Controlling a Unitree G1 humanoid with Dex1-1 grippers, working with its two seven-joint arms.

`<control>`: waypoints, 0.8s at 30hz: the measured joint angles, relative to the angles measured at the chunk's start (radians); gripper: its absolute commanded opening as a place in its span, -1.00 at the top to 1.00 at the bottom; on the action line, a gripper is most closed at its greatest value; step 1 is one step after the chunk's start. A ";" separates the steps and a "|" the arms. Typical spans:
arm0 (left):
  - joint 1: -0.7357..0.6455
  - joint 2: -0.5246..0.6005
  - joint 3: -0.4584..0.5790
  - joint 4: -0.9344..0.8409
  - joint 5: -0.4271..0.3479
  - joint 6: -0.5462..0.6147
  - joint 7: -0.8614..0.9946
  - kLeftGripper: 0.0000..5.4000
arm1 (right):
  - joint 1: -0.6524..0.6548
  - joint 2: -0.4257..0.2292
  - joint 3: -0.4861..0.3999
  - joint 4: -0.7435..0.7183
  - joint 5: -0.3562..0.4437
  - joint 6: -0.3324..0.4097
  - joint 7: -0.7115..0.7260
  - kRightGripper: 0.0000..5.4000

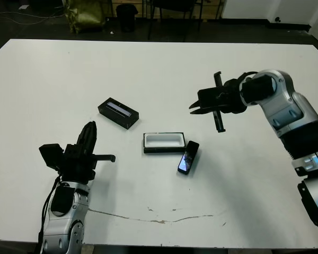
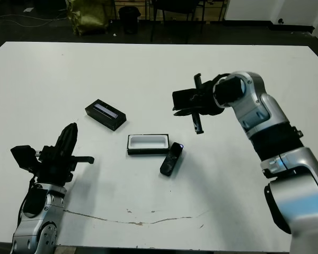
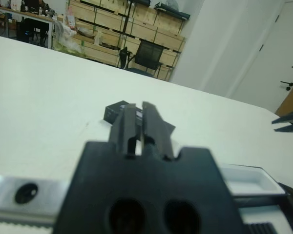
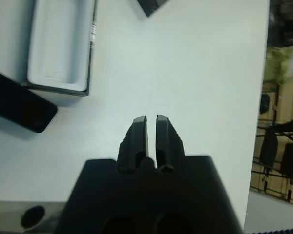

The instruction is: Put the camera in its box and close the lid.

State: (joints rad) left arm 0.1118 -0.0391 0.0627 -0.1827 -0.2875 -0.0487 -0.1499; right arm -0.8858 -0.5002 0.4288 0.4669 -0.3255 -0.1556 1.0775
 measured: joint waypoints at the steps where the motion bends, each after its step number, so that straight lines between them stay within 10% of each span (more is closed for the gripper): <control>1: 0.000 0.000 0.000 -0.003 0.002 0.004 0.003 1.00 | 0.010 0.005 0.000 0.003 -0.004 0.000 -0.020 0.99; 24: 0.001 -0.003 -0.006 -0.004 0.007 0.004 0.010 1.00 | 0.059 0.070 0.052 0.062 -0.083 0.047 -0.070 0.99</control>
State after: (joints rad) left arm 0.1125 -0.0424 0.0563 -0.1872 -0.2804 -0.0443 -0.1398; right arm -0.8264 -0.4303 0.4803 0.5284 -0.4088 -0.1083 1.0072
